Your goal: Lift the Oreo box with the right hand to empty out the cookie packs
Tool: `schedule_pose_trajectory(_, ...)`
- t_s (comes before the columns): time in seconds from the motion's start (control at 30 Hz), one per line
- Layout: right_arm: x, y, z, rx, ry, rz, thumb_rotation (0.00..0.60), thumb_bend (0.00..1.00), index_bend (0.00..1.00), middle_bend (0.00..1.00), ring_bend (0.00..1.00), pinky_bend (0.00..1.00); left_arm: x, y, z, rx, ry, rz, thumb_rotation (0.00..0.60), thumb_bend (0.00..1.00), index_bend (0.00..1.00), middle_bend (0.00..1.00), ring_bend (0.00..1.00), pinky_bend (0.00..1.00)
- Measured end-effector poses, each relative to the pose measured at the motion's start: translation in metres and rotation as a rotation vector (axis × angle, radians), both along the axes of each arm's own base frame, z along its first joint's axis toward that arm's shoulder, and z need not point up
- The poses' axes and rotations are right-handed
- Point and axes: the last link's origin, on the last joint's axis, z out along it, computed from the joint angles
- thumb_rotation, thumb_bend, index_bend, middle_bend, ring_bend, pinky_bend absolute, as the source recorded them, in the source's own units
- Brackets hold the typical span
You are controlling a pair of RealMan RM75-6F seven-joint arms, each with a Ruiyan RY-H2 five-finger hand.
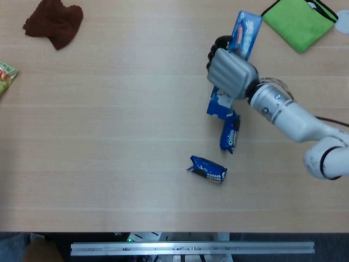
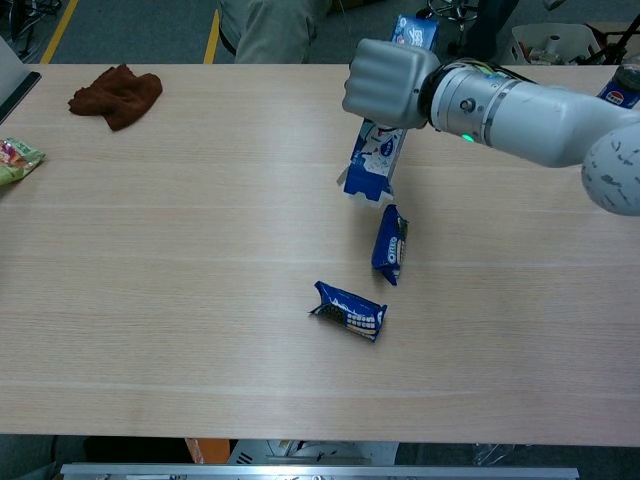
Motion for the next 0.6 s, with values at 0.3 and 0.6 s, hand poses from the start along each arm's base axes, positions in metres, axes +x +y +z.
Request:
schedule_pose_trajectory(0.3, -0.024, 0.023, -0.038, 0.104, -0.233, -0.286, 0.6, 0.18, 0.37, 0.36, 0.31, 0.38, 0.001, 0.0, 0.002, -0.001, 0.011, -0.002, 0.6, 0.26, 0.26, 0.26, 0.26, 0.32)
schedule_pose_trajectory(0.6, -0.029, 0.019, -0.057, 0.111, -0.447, -0.495, 0.6, 0.18, 0.34, 0.34, 0.29, 0.38, -0.001, -0.002, 0.004, 0.0, 0.016, 0.01, 0.6, 0.26, 0.26, 0.26, 0.26, 0.32)
